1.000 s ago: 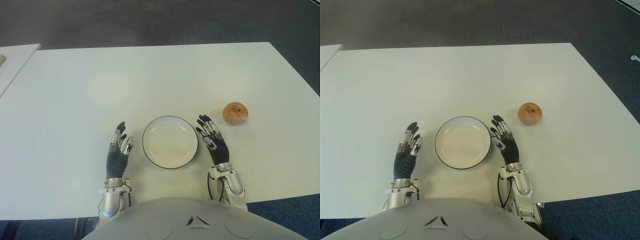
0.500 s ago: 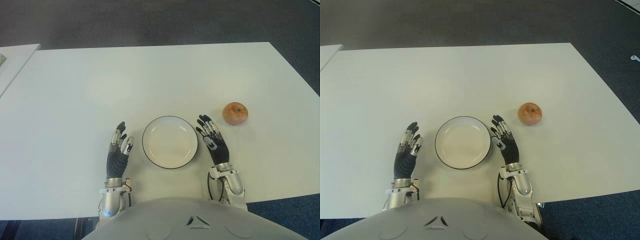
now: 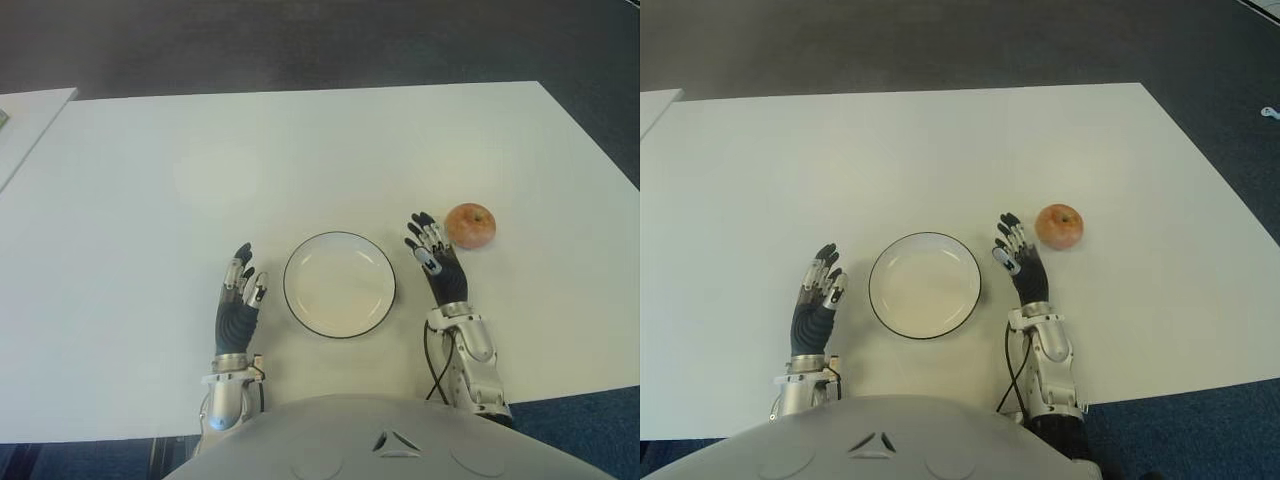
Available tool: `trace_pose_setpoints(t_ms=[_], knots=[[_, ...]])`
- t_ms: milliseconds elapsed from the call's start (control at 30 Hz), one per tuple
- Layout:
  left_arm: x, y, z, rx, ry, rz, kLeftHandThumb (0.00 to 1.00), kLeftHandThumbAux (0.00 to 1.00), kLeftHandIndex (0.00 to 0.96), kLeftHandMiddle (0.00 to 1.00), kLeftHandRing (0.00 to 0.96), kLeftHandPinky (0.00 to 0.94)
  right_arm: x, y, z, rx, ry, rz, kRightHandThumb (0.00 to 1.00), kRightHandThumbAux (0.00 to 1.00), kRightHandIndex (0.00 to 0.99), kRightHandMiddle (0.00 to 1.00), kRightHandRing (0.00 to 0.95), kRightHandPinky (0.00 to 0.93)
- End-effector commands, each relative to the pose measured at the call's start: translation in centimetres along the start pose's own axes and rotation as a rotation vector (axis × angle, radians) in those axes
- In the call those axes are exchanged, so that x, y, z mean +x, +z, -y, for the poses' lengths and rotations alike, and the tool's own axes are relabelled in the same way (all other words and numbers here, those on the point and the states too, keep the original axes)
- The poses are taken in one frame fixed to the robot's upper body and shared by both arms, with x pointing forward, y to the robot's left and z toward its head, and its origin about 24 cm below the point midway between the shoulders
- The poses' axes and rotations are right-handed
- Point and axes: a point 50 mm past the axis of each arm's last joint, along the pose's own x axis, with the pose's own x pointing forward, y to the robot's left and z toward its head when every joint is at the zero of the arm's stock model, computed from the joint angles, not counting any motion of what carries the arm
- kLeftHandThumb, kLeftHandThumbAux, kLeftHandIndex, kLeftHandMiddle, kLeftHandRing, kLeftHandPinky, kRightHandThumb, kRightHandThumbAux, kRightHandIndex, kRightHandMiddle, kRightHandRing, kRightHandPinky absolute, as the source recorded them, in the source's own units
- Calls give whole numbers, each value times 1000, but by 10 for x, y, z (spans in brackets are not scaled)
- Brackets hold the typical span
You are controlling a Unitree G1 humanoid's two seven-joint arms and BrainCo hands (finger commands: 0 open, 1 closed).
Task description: Put the apples into the plate.
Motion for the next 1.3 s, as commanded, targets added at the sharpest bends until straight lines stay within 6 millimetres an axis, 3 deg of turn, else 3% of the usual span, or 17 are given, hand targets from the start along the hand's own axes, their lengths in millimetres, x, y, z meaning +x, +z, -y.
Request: trace_pose_setpoints(t_ms=[33,167,300,433,800,933,1300], knots=[[2,-4,0,8,11,-9,0,427,0,0,0,0,14,12,0,-116,23,83,185,550,48,35,0,0],[3,-4,1,3,10,-10,0,426,0,0,0,0,21,20,-4,-218,34,162,204,562,64,32,0,0],[5,-5,1,-6,8,-14,0,426,0,0,0,0,35,40,-7,-512,52,344,247,571,65,36,2,3],[6,-6,2,-8,8,-14,0,424,0,0,0,0,52,57,-5,-691,79,443,280,569,55,47,14,5],[10,-9,2,-16,3,-14,0,426,0,0,0,0,100,113,-22,-968,171,546,354,545,73,72,40,54],[11,-10,3,-22,3,-17,0,424,0,0,0,0,112,133,-31,-1162,266,540,400,533,88,77,54,93],[13,-12,4,-39,18,-38,2,399,0,0,0,0,142,129,-22,-1479,385,434,427,546,97,70,56,91]])
